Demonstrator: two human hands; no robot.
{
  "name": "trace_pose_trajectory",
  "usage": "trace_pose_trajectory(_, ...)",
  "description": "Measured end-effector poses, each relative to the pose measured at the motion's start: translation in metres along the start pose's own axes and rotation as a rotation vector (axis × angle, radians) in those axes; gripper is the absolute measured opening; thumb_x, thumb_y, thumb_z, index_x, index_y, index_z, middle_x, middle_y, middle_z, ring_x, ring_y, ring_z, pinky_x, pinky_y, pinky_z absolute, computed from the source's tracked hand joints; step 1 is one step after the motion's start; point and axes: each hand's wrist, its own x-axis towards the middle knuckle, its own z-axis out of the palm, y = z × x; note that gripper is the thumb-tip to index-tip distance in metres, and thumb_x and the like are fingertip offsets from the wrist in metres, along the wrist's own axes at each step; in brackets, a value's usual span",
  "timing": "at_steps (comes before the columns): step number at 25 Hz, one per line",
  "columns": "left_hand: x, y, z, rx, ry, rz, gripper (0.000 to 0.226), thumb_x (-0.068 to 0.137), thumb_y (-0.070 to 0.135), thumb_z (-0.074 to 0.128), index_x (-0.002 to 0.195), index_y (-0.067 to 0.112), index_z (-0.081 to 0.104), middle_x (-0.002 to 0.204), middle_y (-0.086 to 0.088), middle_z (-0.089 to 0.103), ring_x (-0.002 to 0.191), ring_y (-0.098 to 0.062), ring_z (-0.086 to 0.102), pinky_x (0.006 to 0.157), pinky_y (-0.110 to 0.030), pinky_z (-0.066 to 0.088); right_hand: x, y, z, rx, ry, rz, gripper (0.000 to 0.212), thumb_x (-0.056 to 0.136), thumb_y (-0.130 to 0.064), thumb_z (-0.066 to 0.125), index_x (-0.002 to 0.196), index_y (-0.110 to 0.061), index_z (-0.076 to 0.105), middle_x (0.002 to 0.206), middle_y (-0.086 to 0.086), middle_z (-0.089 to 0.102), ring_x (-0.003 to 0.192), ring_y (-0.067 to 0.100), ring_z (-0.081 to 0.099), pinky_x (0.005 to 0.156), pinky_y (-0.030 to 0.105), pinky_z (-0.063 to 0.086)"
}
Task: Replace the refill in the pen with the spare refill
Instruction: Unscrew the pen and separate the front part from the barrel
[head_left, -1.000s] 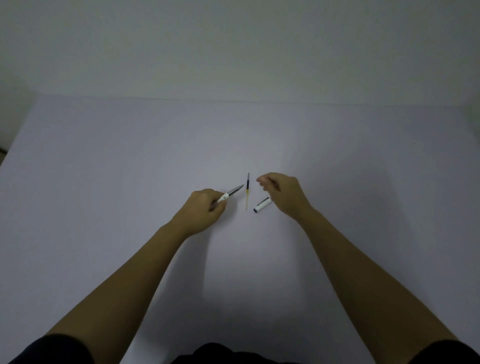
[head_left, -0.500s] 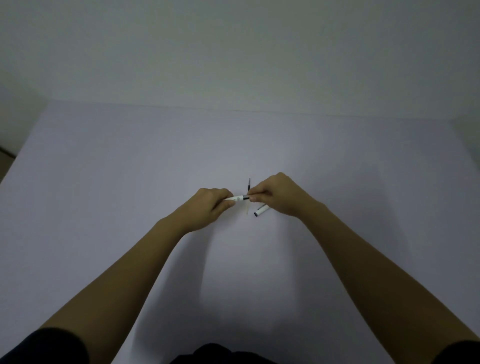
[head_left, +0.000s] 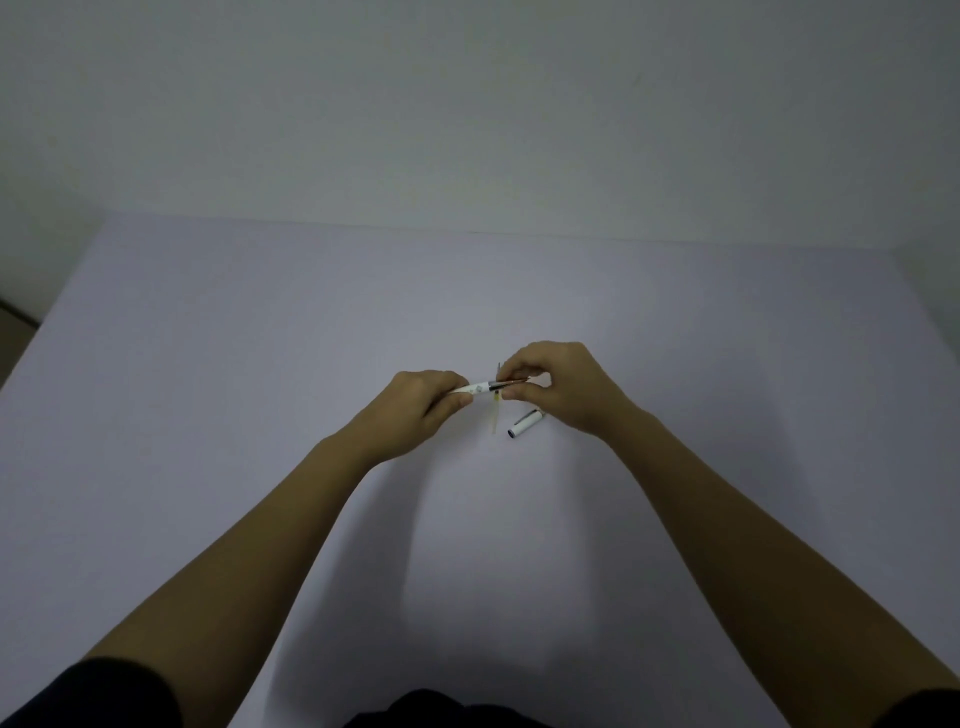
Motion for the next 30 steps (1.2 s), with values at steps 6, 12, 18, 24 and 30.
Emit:
trace_pose_trajectory(6,-0.001,0.004,-0.001,0.011,0.009,0.030,0.025,0.095,0.027,0.047,0.099,0.009,0.063,0.070,0.003,0.054,0.058,-0.007,0.045,0.055,-0.016,0.032,-0.002,-0.005,-0.007,-0.005,-0.030,0.058,0.013,0.084,-0.023,0.065,0.091,-0.015,0.073,0.080,0.001,0.074,0.072,0.006,0.066,0.069,0.018,0.050)
trace_pose_trajectory(12,-0.002,0.007,-0.005,0.007,0.018,0.020,0.025,0.095,0.027,0.047,0.100,0.009,0.064,0.070,0.003,0.054,0.058,-0.005,0.045,0.055,-0.016,0.032,-0.005,-0.009,-0.009,0.022,-0.007,0.135,0.017,0.083,-0.029,0.065,0.089,-0.015,0.073,0.081,0.003,0.074,0.064,0.000,0.058,0.063,0.006,0.041)
trace_pose_trajectory(18,-0.004,0.007,-0.005,-0.003,0.037,-0.004,0.026,0.095,0.028,0.047,0.097,0.008,0.064,0.071,-0.006,0.059,0.058,-0.008,0.044,0.054,-0.016,0.032,-0.007,-0.011,-0.006,0.112,0.077,0.119,0.011,0.080,-0.026,0.070,0.090,-0.020,0.069,0.077,-0.006,0.069,0.077,0.006,0.064,0.076,0.017,0.050)
trace_pose_trajectory(24,-0.007,0.009,-0.006,-0.043,0.055,-0.032,0.025,0.095,0.028,0.047,0.093,0.009,0.063,0.070,-0.010,0.058,0.057,-0.011,0.043,0.054,-0.017,0.034,-0.008,-0.017,-0.009,0.133,0.061,0.064,0.016,0.076,-0.018,0.073,0.089,-0.025,0.065,0.080,-0.011,0.067,0.080,0.002,0.063,0.083,0.017,0.049)
trace_pose_trajectory(30,-0.006,0.012,-0.007,-0.022,0.038,-0.016,0.025,0.095,0.029,0.048,0.095,0.010,0.063,0.072,-0.008,0.060,0.057,-0.009,0.044,0.056,-0.016,0.035,-0.009,-0.019,-0.011,0.132,0.018,0.140,0.004,0.081,-0.023,0.069,0.083,-0.020,0.070,0.085,0.004,0.074,0.084,0.018,0.069,0.086,0.040,0.055)
